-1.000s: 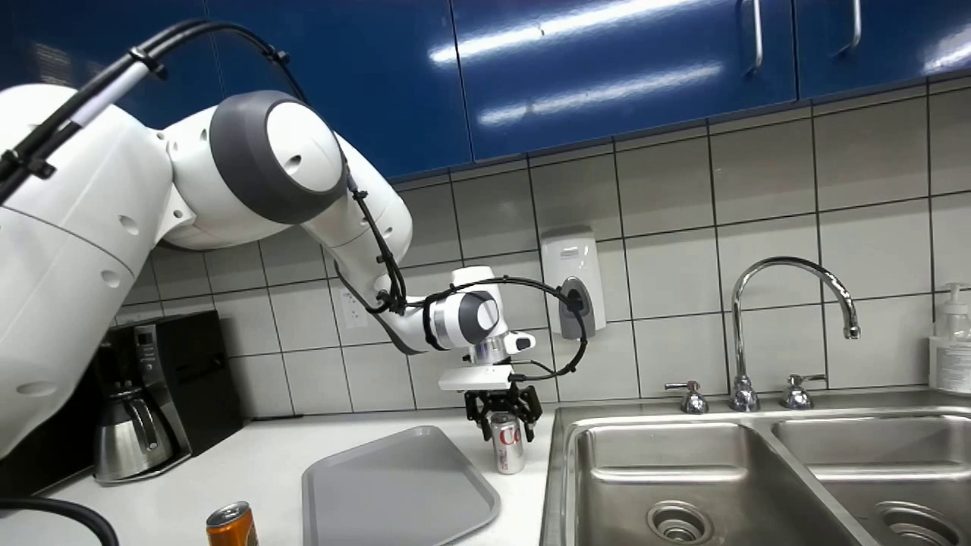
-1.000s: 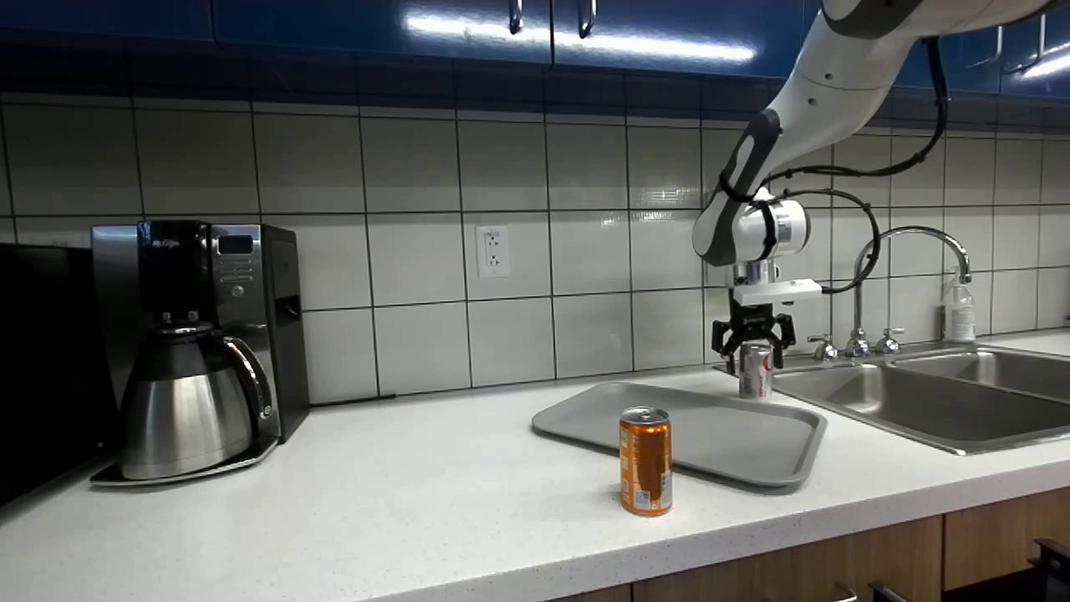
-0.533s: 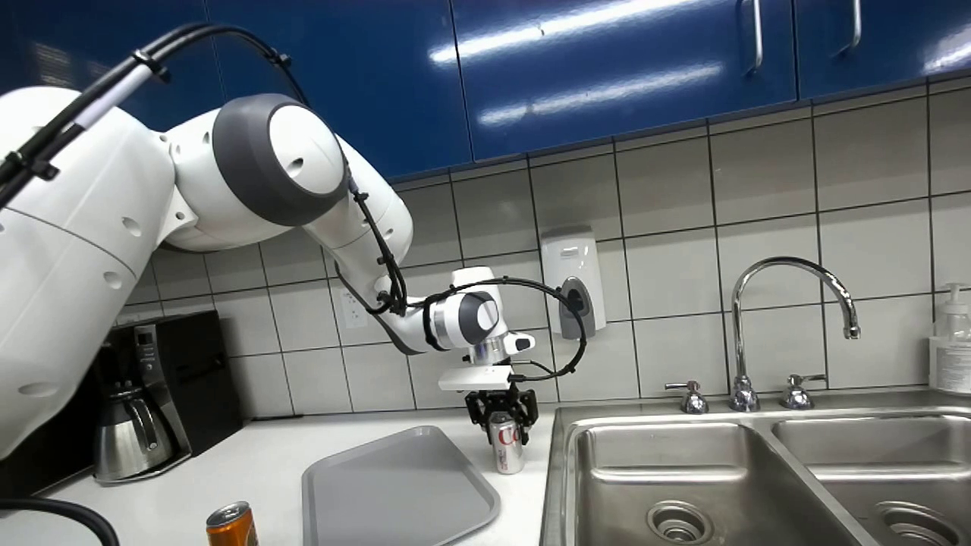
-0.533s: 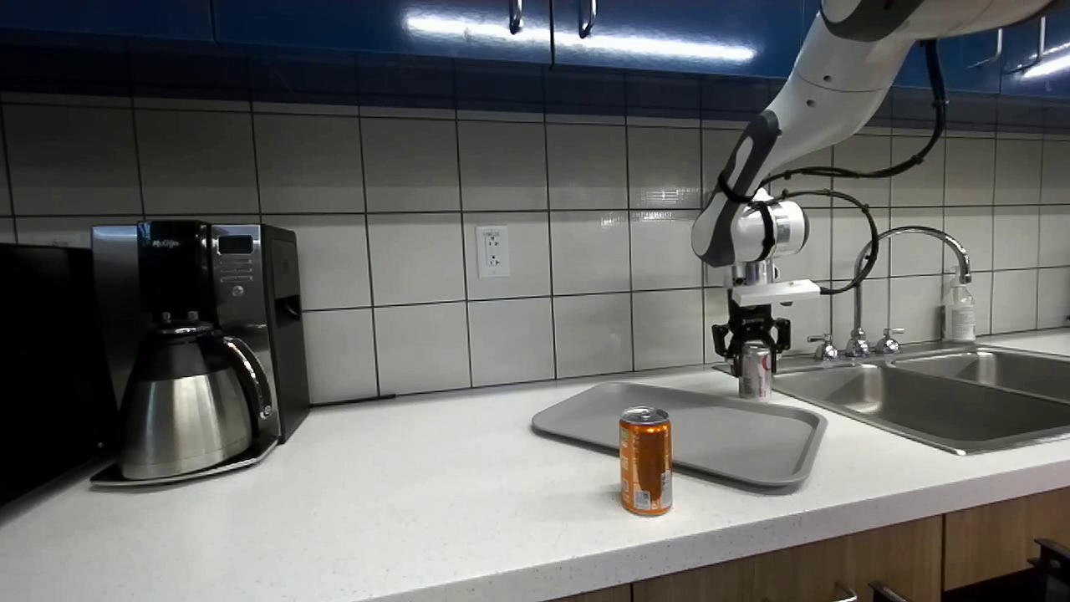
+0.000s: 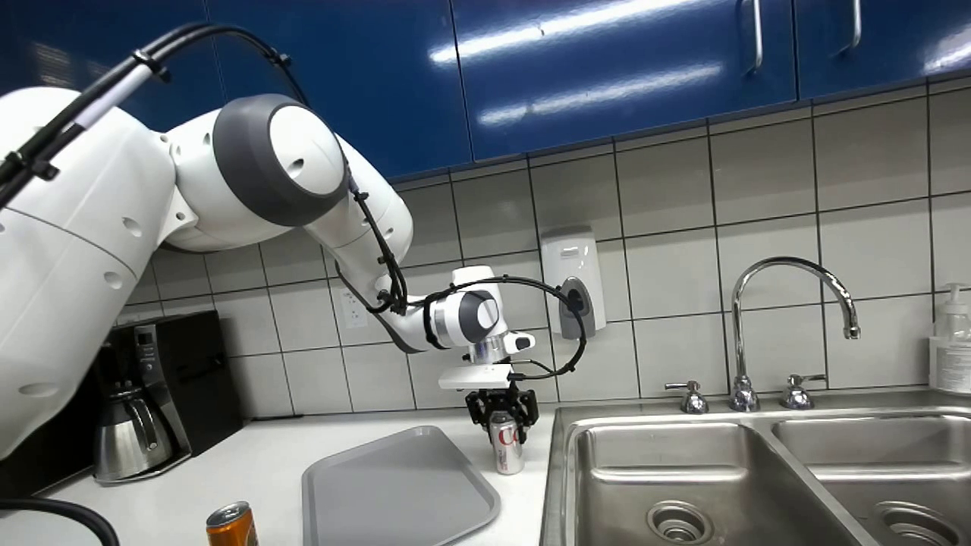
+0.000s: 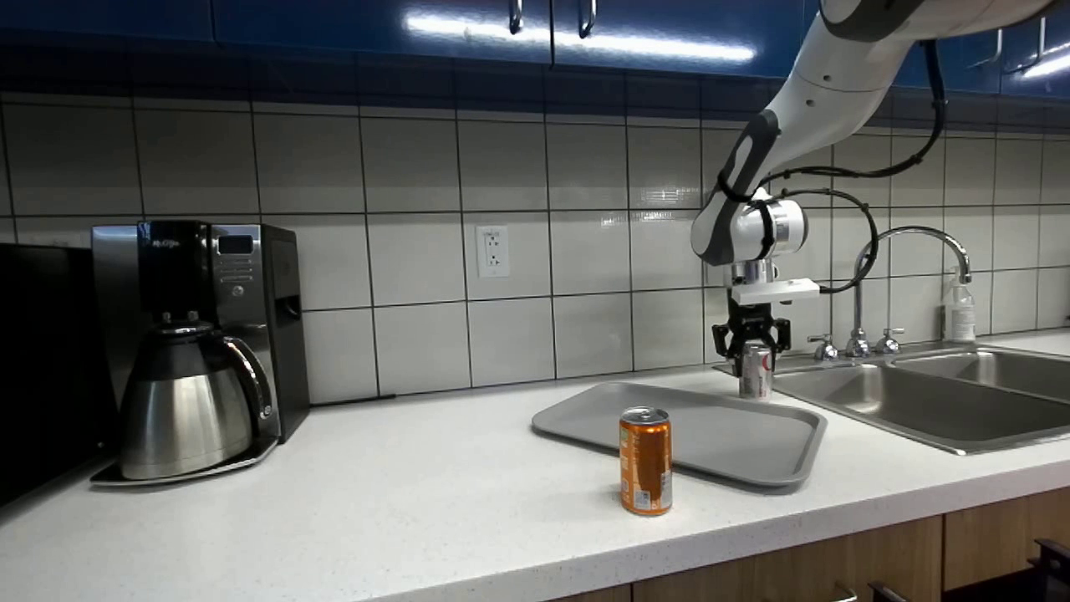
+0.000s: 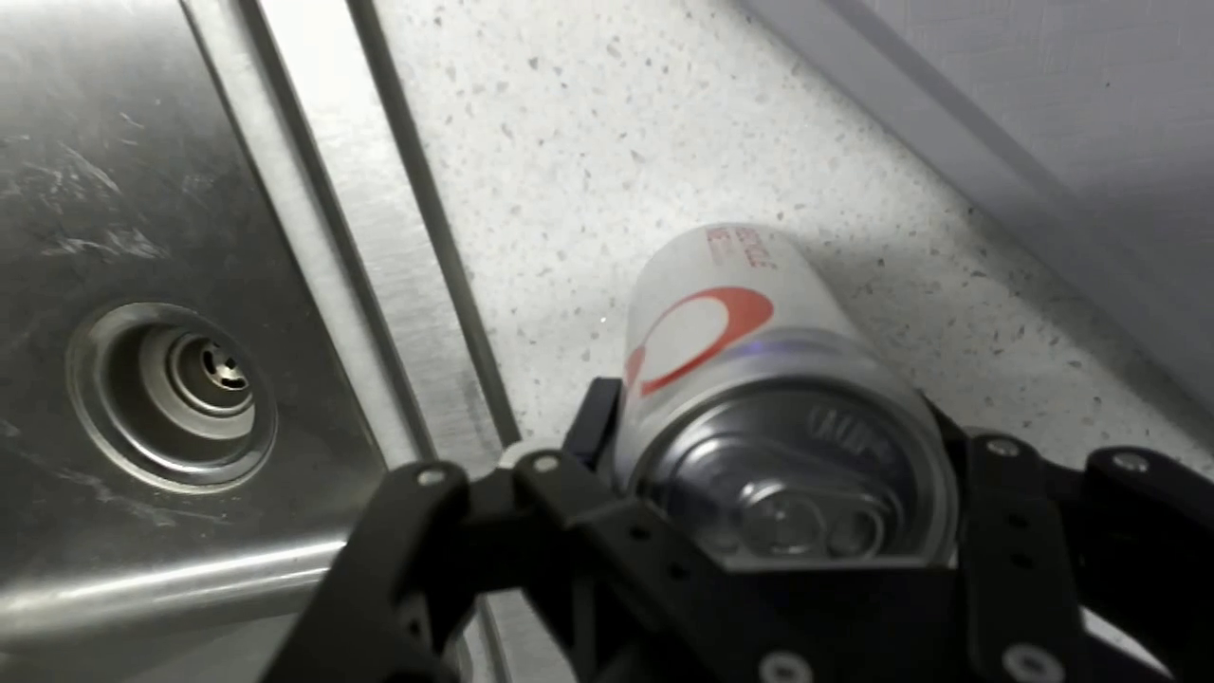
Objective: Put the cans onto the tray
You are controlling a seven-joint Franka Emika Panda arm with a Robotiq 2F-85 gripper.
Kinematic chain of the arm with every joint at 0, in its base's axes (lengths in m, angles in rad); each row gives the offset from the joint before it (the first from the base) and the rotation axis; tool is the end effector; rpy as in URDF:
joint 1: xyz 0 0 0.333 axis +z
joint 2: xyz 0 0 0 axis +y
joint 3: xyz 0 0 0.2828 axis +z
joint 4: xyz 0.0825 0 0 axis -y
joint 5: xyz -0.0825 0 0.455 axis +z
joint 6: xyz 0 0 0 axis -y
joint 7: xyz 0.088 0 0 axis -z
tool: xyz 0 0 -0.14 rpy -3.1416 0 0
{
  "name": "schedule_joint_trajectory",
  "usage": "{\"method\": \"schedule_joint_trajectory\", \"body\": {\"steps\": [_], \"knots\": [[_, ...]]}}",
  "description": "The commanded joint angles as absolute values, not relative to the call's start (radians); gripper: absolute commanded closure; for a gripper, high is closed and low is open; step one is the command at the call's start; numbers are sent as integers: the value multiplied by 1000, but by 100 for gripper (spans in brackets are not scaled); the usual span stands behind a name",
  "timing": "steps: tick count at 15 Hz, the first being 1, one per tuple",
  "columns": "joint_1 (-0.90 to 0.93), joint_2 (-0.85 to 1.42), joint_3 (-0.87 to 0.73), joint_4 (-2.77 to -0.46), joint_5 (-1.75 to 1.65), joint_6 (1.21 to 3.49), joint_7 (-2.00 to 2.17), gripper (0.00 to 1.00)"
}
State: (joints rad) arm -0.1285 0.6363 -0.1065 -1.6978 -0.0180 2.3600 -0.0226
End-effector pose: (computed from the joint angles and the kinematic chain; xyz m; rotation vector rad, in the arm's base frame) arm 0.6931 -0.1652 0.1212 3.0504 -0.2725 0.0291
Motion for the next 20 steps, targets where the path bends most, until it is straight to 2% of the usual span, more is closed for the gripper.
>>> {"method": "schedule_joint_trajectory", "body": {"steps": [1, 10, 20], "knots": [[-136, 610, -101, -1694, -7, 2324, -11, 59], [-135, 471, -99, -1789, -8, 2333, -24, 59], [-109, 293, -92, -2005, -23, 2360, -39, 59]]}}
